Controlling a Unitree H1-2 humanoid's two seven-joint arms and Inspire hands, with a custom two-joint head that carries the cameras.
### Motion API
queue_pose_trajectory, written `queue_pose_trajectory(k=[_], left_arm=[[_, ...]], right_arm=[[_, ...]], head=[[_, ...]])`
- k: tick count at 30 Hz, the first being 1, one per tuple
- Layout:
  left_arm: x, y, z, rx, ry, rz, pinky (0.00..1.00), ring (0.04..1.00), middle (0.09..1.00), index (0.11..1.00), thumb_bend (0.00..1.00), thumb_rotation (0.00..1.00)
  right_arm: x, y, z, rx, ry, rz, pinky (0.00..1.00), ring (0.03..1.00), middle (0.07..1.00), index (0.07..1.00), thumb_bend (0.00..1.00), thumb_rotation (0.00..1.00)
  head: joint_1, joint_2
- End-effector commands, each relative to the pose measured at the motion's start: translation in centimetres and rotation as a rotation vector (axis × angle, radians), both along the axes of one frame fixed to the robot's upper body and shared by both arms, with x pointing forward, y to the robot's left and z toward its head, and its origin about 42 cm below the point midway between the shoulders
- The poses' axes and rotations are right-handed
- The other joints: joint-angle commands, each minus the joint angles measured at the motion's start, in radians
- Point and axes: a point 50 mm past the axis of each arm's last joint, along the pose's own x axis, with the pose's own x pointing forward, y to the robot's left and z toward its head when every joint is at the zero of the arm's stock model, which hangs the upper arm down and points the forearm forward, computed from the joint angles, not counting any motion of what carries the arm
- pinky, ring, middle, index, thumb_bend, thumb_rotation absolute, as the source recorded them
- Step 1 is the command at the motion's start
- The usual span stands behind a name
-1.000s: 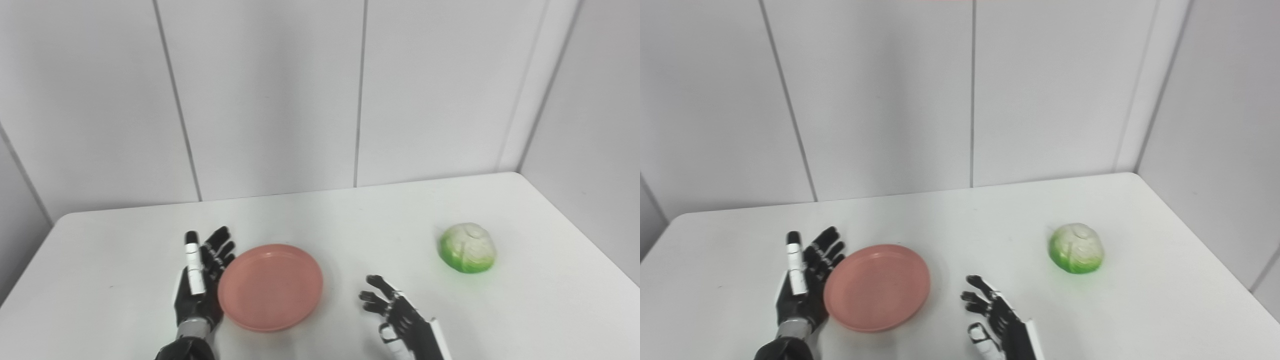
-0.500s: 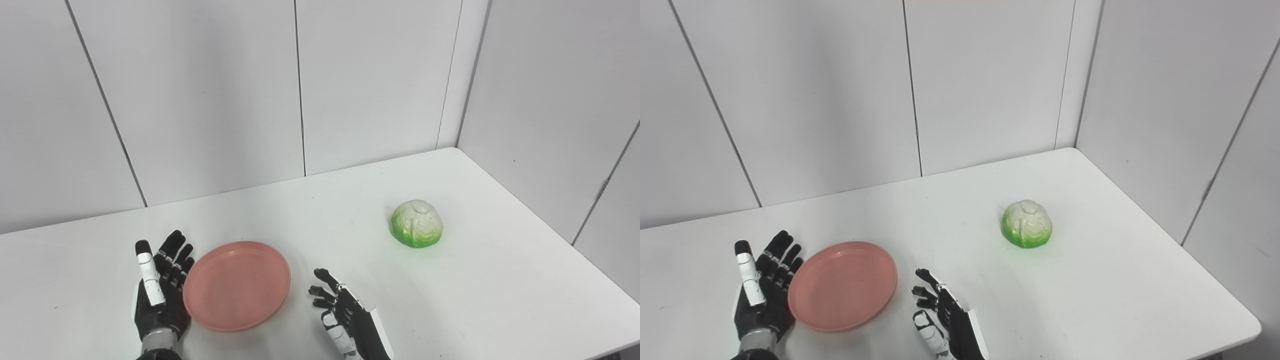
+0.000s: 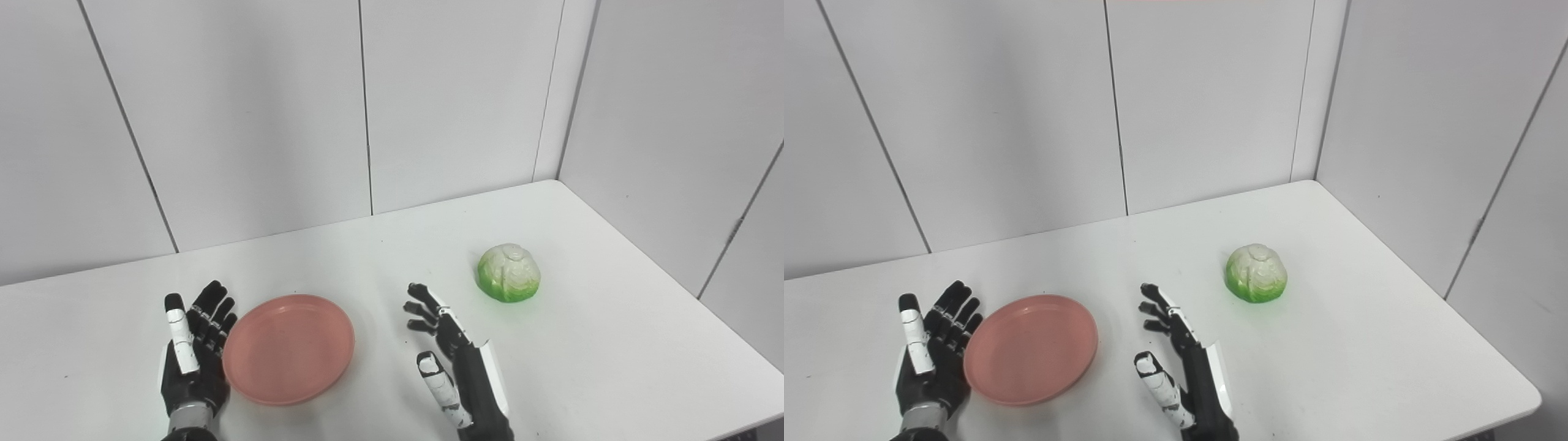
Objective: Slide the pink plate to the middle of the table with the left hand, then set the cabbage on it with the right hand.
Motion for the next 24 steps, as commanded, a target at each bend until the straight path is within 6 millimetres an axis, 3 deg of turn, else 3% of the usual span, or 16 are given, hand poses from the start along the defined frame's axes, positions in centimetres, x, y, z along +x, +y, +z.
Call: queue_pose_trajectory(k=[1, 5, 10, 14, 17, 21, 24], left_arm=[[-0.3, 0.7, -1.8, 0.007, 0.075, 0.011, 0.91, 0.863, 0.84, 0.739, 0.98, 0.88], [0.0, 1.0, -1.8, 0.009, 0.072, 0.007, 0.93, 0.87, 0.848, 0.741, 0.98, 0.89], [0.0, 0.9, -2.0, 0.019, 0.068, -0.005, 0.91, 0.884, 0.864, 0.747, 0.98, 0.9], [-0.3, 0.6, -2.1, 0.005, 0.075, 0.0, 0.92, 0.876, 0.848, 0.739, 0.96, 0.9], [-0.2, 0.7, -2.1, -0.005, 0.079, 0.007, 0.93, 0.874, 0.843, 0.731, 0.96, 0.88], [0.1, 1.1, -2.0, 0.007, 0.078, 0.014, 0.93, 0.868, 0.838, 0.729, 0.97, 0.89], [0.3, 1.3, -1.9, 0.022, 0.075, 0.011, 0.94, 0.867, 0.852, 0.735, 1.0, 0.91]], right_arm=[[0.8, -1.7, 2.5, -0.092, -0.072, -0.039, 0.72, 0.815, 0.875, 0.836, 0.76, 1.0], [2.6, -4.8, 5.8, -0.232, -0.117, -0.114, 0.72, 0.822, 0.895, 0.878, 0.83, 1.0], [5.1, -8.7, 9.2, -0.368, -0.126, -0.155, 0.72, 0.835, 0.913, 0.882, 0.82, 0.98], [7.6, -11.9, 11.8, -0.505, -0.082, -0.203, 0.75, 0.854, 0.897, 0.878, 0.88, 0.91], [8.7, -13.3, 13.2, -0.619, -0.058, -0.237, 0.72, 0.851, 0.888, 0.875, 0.91, 0.9], [10.0, -14.7, 14.8, -0.79, -0.03, -0.281, 0.76, 0.882, 0.9, 0.877, 0.94, 0.9], [10.9, -15.5, 15.5, -0.881, 0.014, -0.296, 0.77, 0.894, 0.904, 0.87, 0.98, 0.81]], head=[[0.0, -0.004], [0.002, -0.012], [0.003, -0.019], [0.012, -0.02], [0.016, -0.017], [0.017, -0.017], [0.019, -0.017]])
